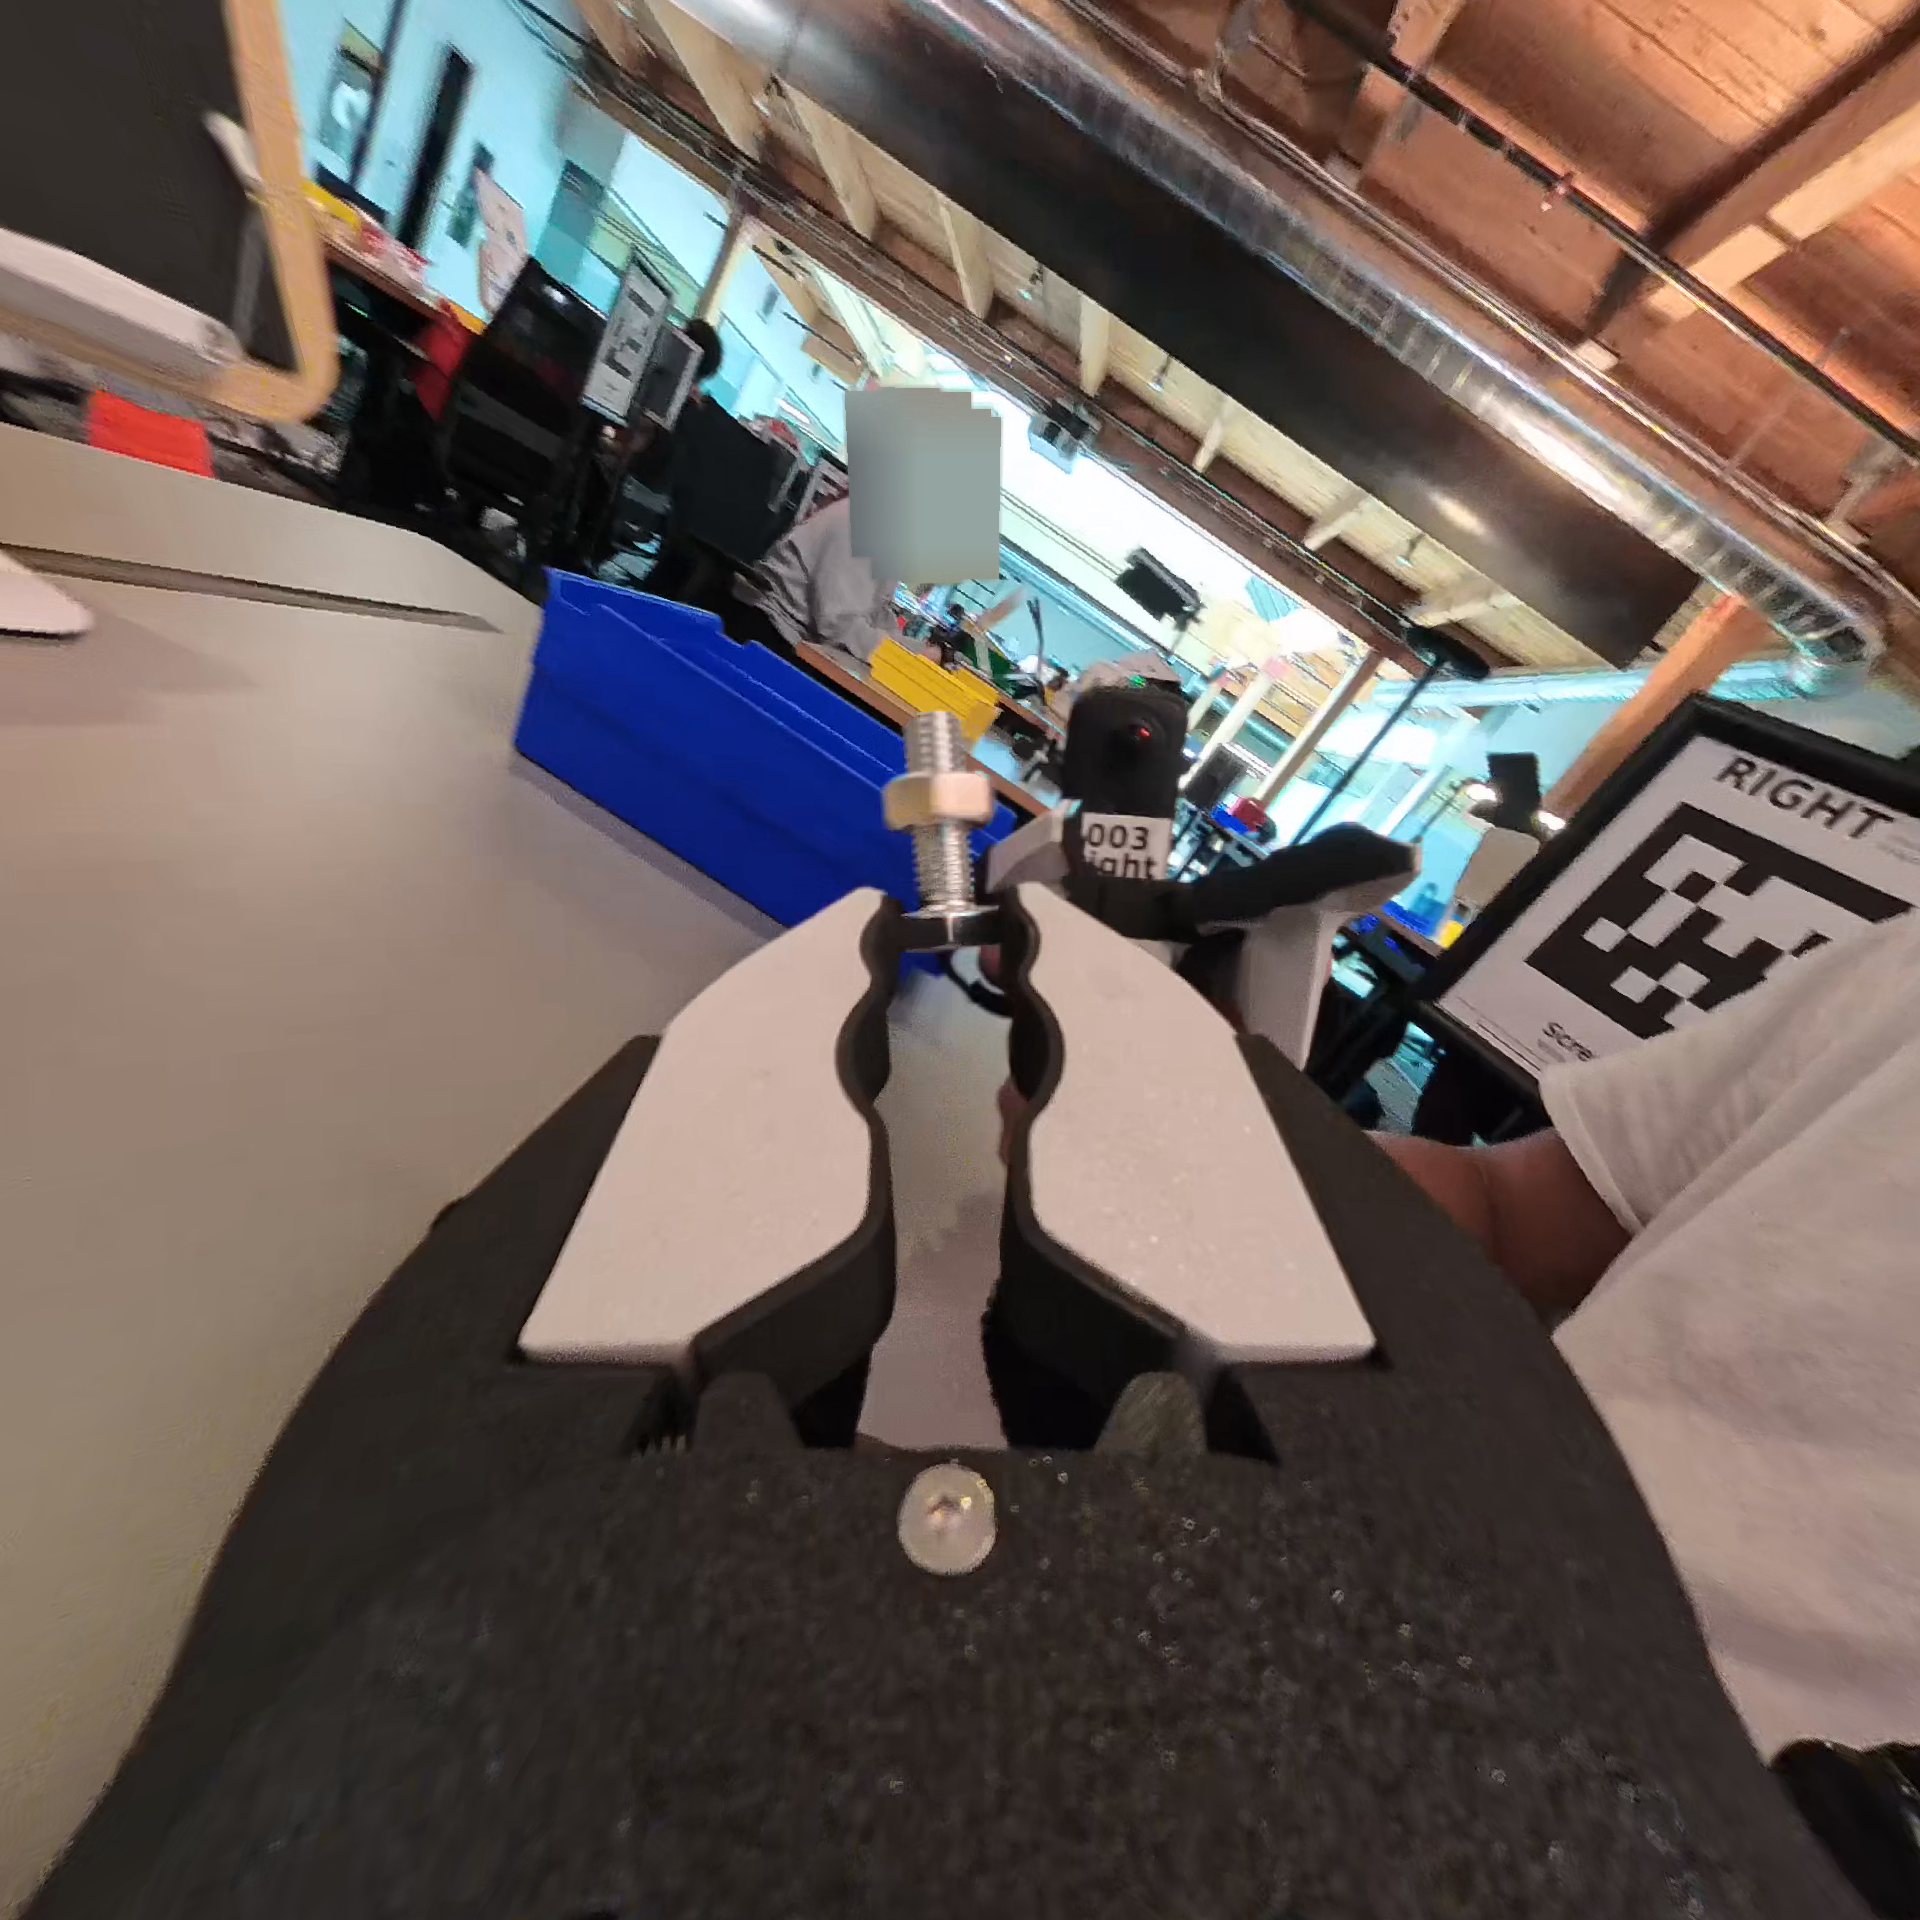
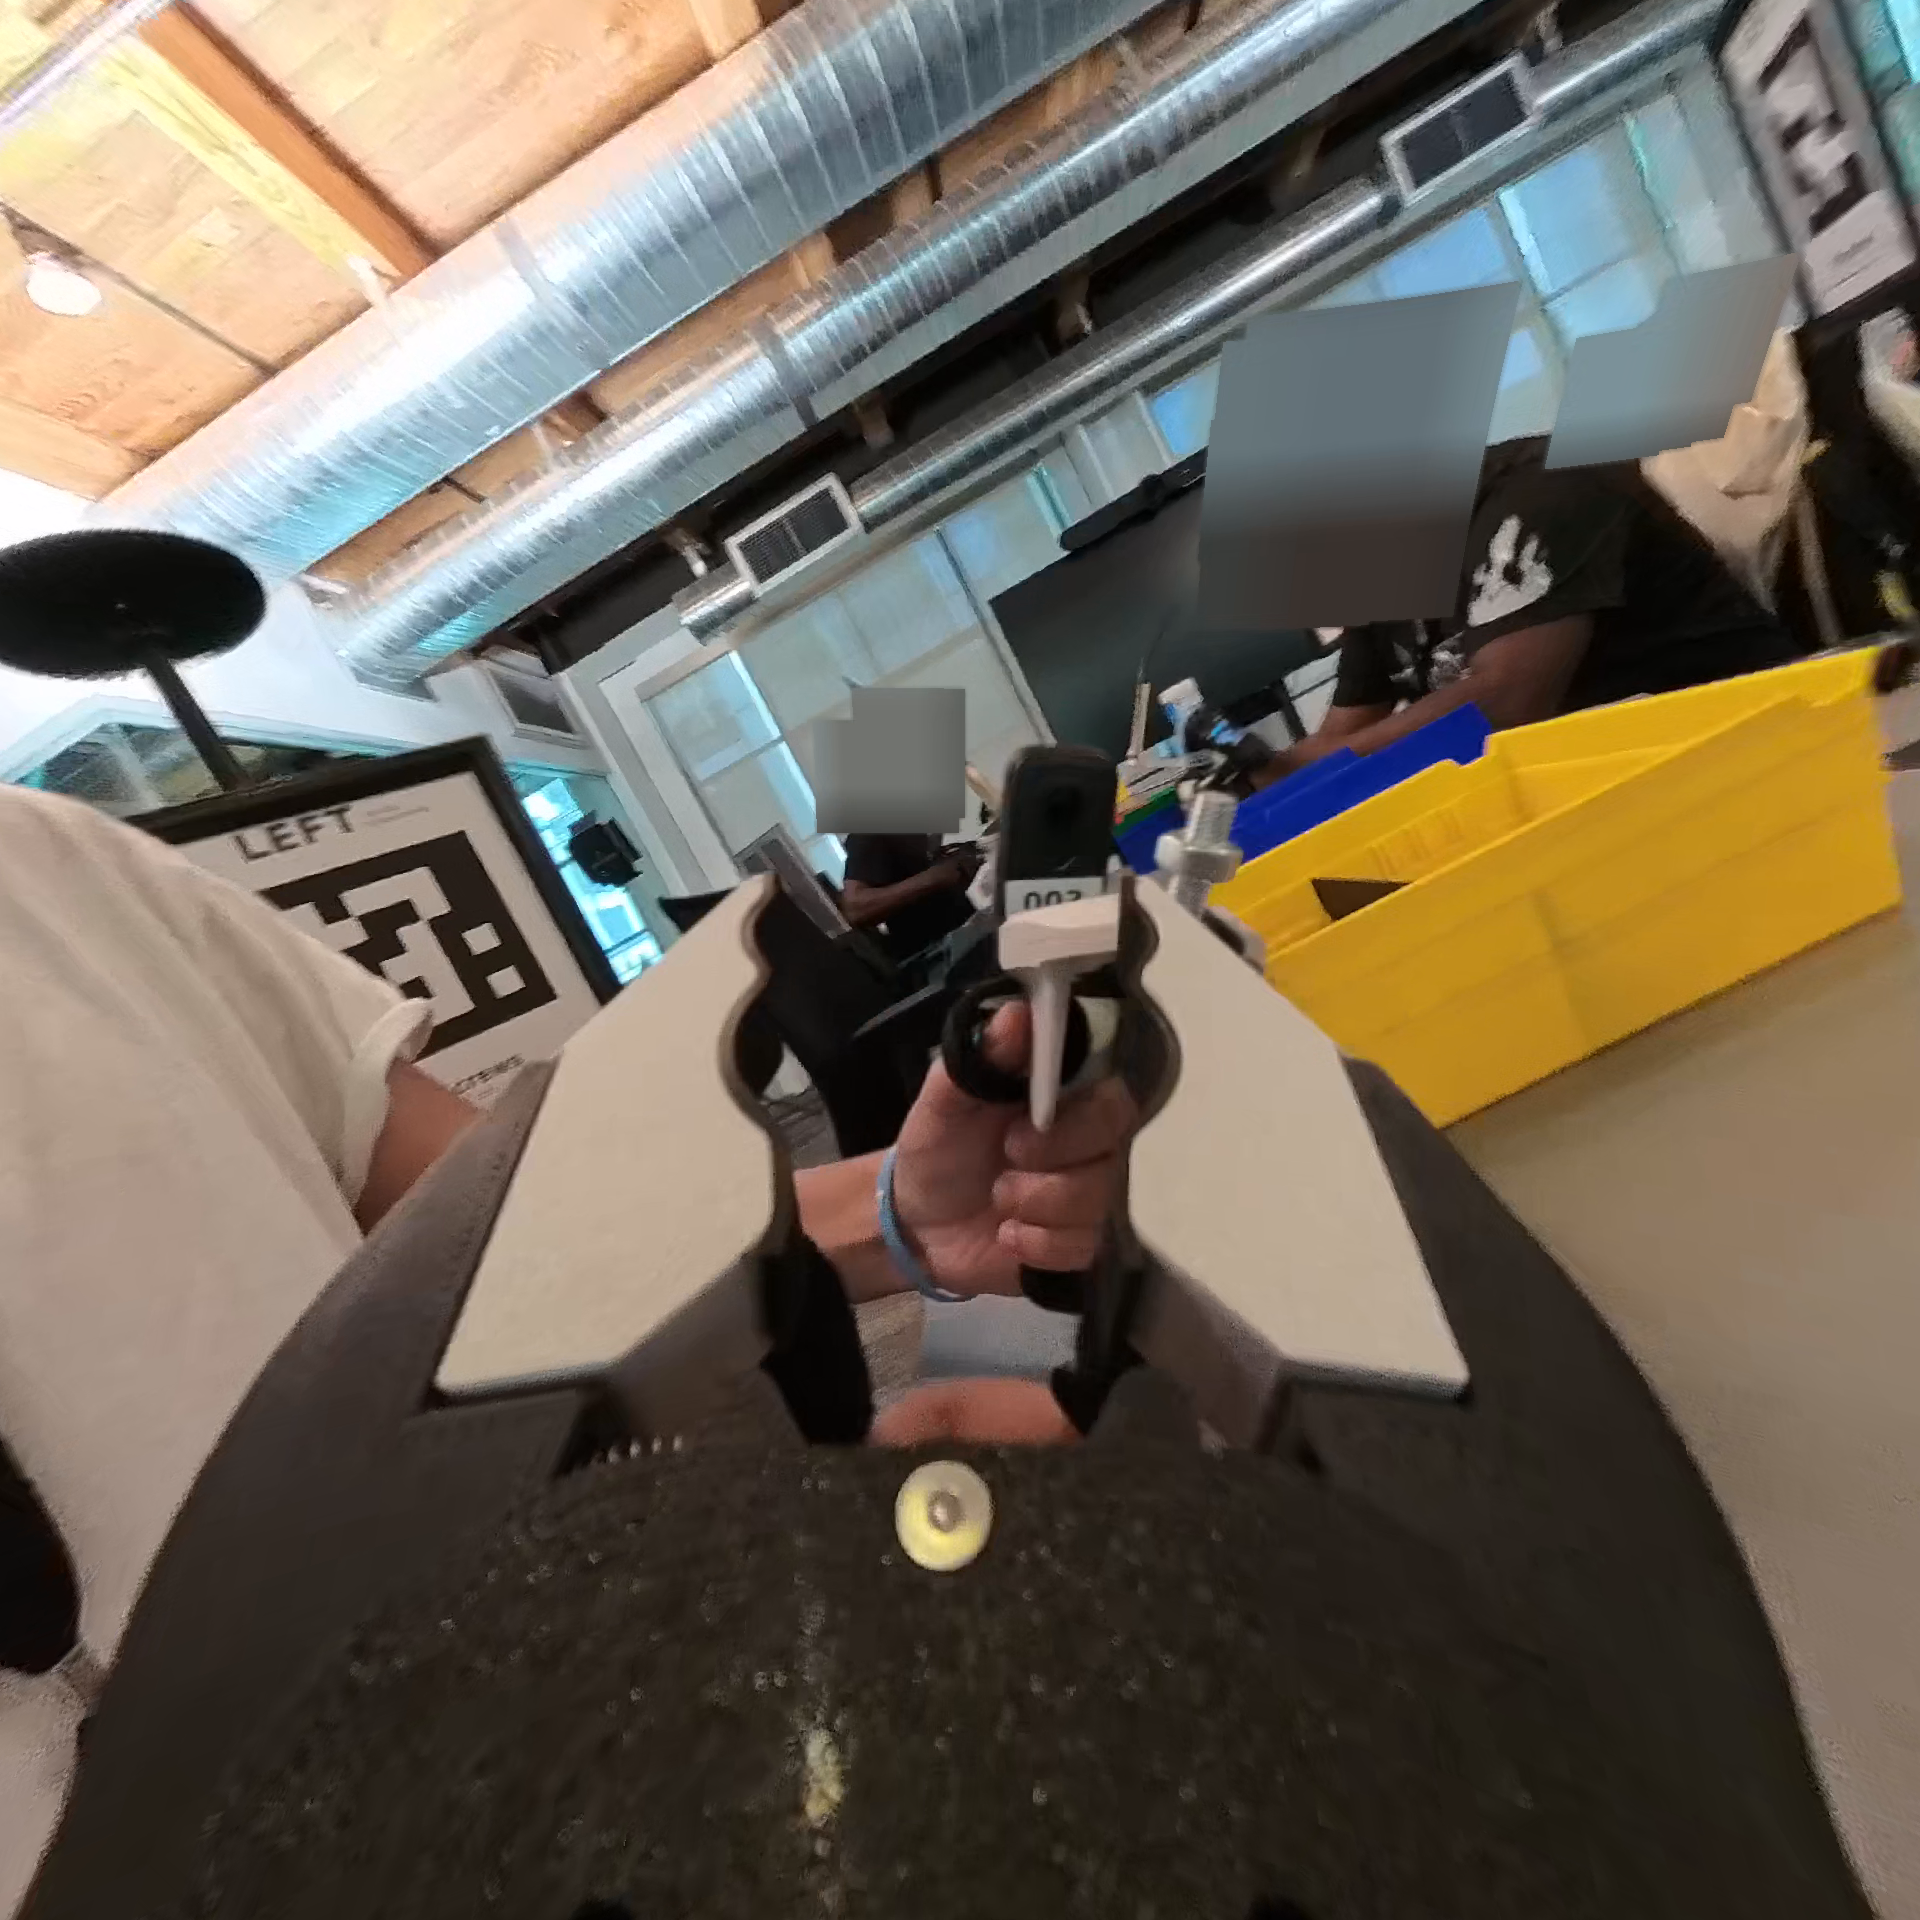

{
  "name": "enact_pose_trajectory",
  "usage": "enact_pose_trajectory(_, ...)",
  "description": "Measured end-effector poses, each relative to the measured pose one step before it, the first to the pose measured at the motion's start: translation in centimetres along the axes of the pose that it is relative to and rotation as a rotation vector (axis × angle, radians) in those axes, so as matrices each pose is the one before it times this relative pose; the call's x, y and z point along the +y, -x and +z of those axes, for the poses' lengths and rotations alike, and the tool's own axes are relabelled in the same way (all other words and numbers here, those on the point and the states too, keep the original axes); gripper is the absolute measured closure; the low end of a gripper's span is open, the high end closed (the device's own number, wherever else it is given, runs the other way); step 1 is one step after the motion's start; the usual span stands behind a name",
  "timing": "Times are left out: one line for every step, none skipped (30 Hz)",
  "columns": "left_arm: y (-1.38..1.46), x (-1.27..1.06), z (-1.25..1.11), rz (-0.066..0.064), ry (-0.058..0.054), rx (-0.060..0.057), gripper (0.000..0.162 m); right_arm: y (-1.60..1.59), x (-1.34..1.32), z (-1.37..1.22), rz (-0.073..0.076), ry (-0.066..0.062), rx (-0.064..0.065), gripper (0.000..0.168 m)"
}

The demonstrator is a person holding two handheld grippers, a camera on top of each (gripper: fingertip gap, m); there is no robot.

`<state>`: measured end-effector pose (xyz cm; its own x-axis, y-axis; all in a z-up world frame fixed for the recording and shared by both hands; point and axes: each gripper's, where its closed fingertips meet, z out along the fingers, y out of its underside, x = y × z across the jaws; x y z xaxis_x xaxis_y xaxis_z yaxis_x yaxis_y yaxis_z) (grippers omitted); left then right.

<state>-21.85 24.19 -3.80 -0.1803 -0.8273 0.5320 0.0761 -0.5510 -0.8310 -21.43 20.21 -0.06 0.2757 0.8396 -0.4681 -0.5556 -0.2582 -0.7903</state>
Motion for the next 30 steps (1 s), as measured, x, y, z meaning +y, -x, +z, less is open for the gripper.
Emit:
enact_pose_trajectory(0.386, -0.252, -0.423, 0.0040, -0.0045, -0.0150, 0.144, -0.421, -0.365, -0.267, -0.0084, -0.0112, 0.0260, 0.103)
enact_pose_trajectory(0.107, -0.127, -0.200, 0.0035, -0.0024, -0.0056, 0.144, -0.353, -0.152, -0.156, -0.0047, -0.0033, 0.0148, 0.102)
enact_pose_trajectory(-0.163, 0.042, 0.037, -0.0001, 0.0022, 0.0062, 0.144, -0.246, 0.059, -0.030, 0.0067, 0.0060, 0.0038, 0.101)
enact_pose_trajectory(-0.355, 0.251, 0.255, -0.0015, 0.0079, 0.0128, 0.144, -0.251, 0.199, 0.078, 0.0121, 0.0097, 0.0040, 0.099)
enact_pose_trajectory(-0.467, 0.441, 0.409, -0.0008, 0.0145, 0.0166, 0.144, -0.254, 0.300, 0.147, 0.0081, 0.0118, 0.0078, 0.097)
enact_pose_trajectory(-0.558, 0.575, 0.535, 0.0003, 0.0201, 0.0202, 0.144, -0.188, 0.348, 0.204, 0.0030, 0.0143, 0.0060, 0.095)
enact_pose_trajectory(-0.611, 0.616, 0.597, 0.0019, 0.0229, 0.0226, 0.144, -0.072, 0.349, 0.240, 0.0017, 0.0143, 0.0021, 0.094)
enact_pose_trajectory(-0.610, 0.606, 0.617, 0.0044, 0.0238, 0.0215, 0.144, 0.000, 0.299, 0.253, 0.0024, 0.0115, -0.0003, 0.092)
enact_pose_trajectory(-0.494, 0.553, 0.582, 0.0064, 0.0230, 0.0164, 0.144, 0.140, 0.232, 0.237, 0.0013, 0.0079, -0.0063, 0.091)
enact_pose_trajectory(-0.298, 0.428, 0.464, 0.0070, 0.0181, 0.0079, 0.144, 0.197, 0.176, 0.188, 0.0009, 0.0044, -0.0078, 0.091)
enact_pose_trajectory(-0.097, 0.182, 0.271, 0.0031, 0.0063, 0.0011, 0.144, 0.237, 0.114, 0.133, 0.0004, 0.0026, -0.0078, 0.091)
enact_pose_trajectory(0.105, -0.112, 0.020, -0.0056, -0.0077, -0.0023, 0.144, 0.252, 0.129, 0.077, -0.0019, 0.0042, -0.0074, 0.091)
enact_pose_trajectory(0.316, -0.353, -0.236, -0.0103, -0.0182, -0.0067, 0.144, 0.267, 0.129, 0.039, -0.0033, 0.0055, -0.0084, 0.092)
enact_pose_trajectory(0.428, -0.545, -0.468, -0.0115, -0.0245, -0.0083, 0.144, 0.075, 0.017, -0.043, -0.0005, 0.0003, 0.0037, 0.091)
enact_pose_trajectory(0.542, -0.657, -0.620, -0.0133, -0.0280, -0.0128, 0.144, -0.062, -0.105, -0.171, -0.0009, -0.0039, 0.0058, 0.090)
enact_pose_trajectory(0.687, -0.716, -0.715, -0.0138, -0.0299, -0.0214, 0.144, 0.389, -0.092, -0.260, -0.0064, 0.0018, -0.0294, 0.104)
enact_pose_trajectory(0.733, -0.641, -0.708, -0.0140, -0.0274, -0.0226, 0.144, 0.261, -0.327, -0.244, -0.0016, -0.0086, -0.0190, 0.111)
enact_pose_trajectory(0.508, -0.398, -0.539, -0.0093, -0.0154, -0.0133, 0.144, 0.013, -0.417, -0.231, -0.0050, -0.0143, -0.0003, 0.114)
enact_pose_trajectory(0.194, -0.092, -0.283, 0.0054, 0.0023, -0.0083, 0.144, -0.310, -0.325, -0.218, -0.0060, -0.0113, 0.0179, 0.114)
enact_pose_trajectory(-0.095, 0.144, -0.035, 0.0196, 0.0134, -0.0058, 0.144, -0.301, -0.197, -0.176, -0.0028, -0.0059, 0.0134, 0.115)
enact_pose_trajectory(-0.427, 0.289, 0.200, 0.0208, 0.0185, 0.0062, 0.144, -0.318, -0.101, -0.142, 0.0048, -0.0014, 0.0114, 0.116)
enact_pose_trajectory(-0.603, 0.412, 0.353, 0.0159, 0.0217, 0.0149, 0.144, -0.411, -0.022, -0.129, 0.0102, 0.0013, 0.0165, 0.120)
enact_pose_trajectory(-0.610, 0.527, 0.439, 0.0142, 0.0230, 0.0155, 0.144, -0.475, 0.035, -0.124, 0.0116, 0.0024, 0.0192, 0.124)
enact_pose_trajectory(-0.579, 0.581, 0.488, 0.0122, 0.0246, 0.0168, 0.144, -0.279, 0.012, -0.106, 0.0118, -0.0012, 0.0064, 0.127)
enact_pose_trajectory(-0.530, 0.530, 0.477, 0.0107, 0.0233, 0.0171, 0.144, -0.085, -0.045, -0.065, 0.0141, -0.0025, -0.0031, 0.129)
enact_pose_trajectory(-0.455, 0.383, 0.423, 0.0108, 0.0173, 0.0139, 0.144, 0.046, -0.042, -0.019, 0.0108, 0.0007, -0.0079, 0.130)
enact_pose_trajectory(-0.369, 0.270, 0.337, 0.0070, 0.0121, 0.0131, 0.144, 0.109, 0.071, 0.015, 0.0015, 0.0075, -0.0083, 0.133)
enact_pose_trajectory(-0.231, 0.178, 0.262, 0.0023, 0.0073, 0.0084, 0.144, 0.062, 0.173, 0.039, -0.0047, 0.0119, -0.0023, 0.135)
enact_pose_trajectory(-0.081, 0.089, 0.157, -0.0002, 0.0011, 0.0025, 0.144, 0.007, 0.238, 0.045, -0.0048, 0.0154, 0.0006, 0.138)
enact_pose_trajectory(-0.037, 0.040, 0.082, -0.0032, -0.0007, 0.0033, 0.144, 0.071, 0.255, 0.036, -0.0040, 0.0163, -0.0039, 0.146)
